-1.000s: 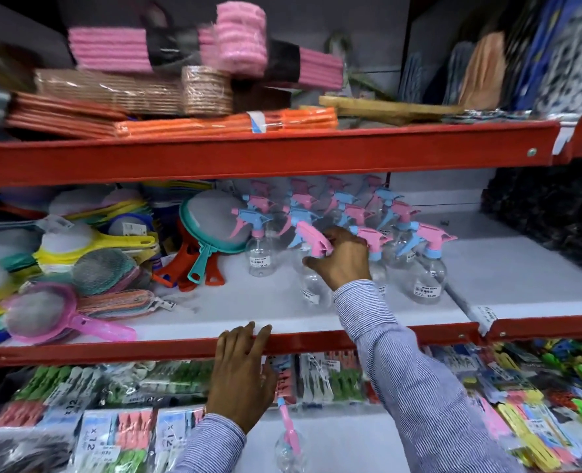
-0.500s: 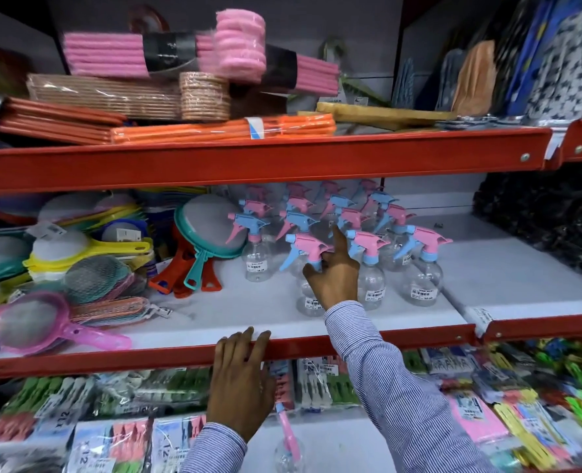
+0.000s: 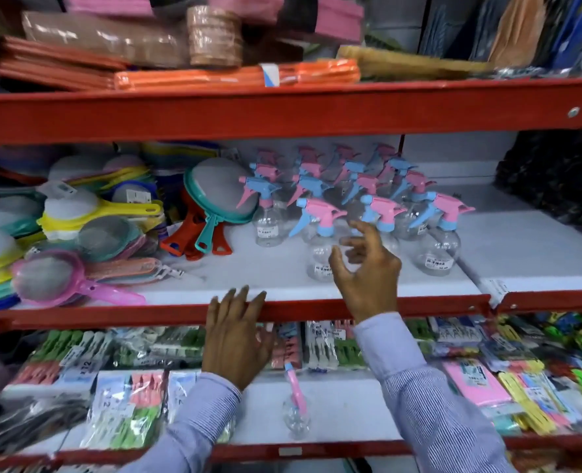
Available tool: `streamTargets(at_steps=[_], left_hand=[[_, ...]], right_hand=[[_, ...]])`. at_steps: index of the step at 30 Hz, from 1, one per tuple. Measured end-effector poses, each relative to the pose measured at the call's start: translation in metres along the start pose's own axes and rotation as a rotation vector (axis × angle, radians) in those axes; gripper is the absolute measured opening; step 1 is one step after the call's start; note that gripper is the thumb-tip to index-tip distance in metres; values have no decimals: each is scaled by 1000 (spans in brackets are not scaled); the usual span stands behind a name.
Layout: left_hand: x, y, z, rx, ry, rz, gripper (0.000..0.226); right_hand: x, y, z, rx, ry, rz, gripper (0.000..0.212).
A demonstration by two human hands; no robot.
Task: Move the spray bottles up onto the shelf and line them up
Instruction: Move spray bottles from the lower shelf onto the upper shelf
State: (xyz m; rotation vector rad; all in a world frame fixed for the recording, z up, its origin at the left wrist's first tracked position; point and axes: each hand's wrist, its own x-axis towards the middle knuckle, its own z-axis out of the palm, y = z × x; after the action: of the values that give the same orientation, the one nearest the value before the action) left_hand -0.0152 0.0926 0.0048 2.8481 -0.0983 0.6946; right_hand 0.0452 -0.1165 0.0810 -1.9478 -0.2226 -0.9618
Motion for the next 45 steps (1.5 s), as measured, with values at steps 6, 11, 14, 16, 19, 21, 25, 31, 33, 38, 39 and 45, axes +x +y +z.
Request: streamTargets(at_steps=[6,11,14,16,19,21,25,31,33,38,39,45], left_hand=[[-7,-39,-2,42,4,-63,63],[-7,-36,2,0,30,-73,58],[-9,-37,1,-7,25,-65,59],[-10,-37,-1,-13,20,-58,59],[-10,-39,-5,-10,5,-45,57],[-10,-39,-7,-13,0,-45,56],[-8,-38,-11,-27,-2,-50,57],[-10,-35,-9,-56,15,-66,55],[-10,-34,-9,-58,2,-76,55],[-11,-33,-10,-62,1,-85,54],[-11,-34,-11,-66,5,-80,54],[-10,-33,-15,-105,7,-109,55]], right_hand=[[-124,49,12,-184,-374,156,17],[-187,80,56,-383,-907,554,63],[-197,82,77,-475,-1038,492,66],[-194,82,85,-536,-1056,421,59],[-180,74,85,-556,-1031,384,57],[-165,60,74,-513,-970,444,50],[-124,18,36,-431,-923,481,28],[-48,-62,-28,-227,-754,328,41],[-20,-85,-27,-116,-643,301,42],[30,-102,27,-25,-402,190,34],[36,-99,41,-28,-367,182,32],[40,-76,104,-110,-338,187,32]])
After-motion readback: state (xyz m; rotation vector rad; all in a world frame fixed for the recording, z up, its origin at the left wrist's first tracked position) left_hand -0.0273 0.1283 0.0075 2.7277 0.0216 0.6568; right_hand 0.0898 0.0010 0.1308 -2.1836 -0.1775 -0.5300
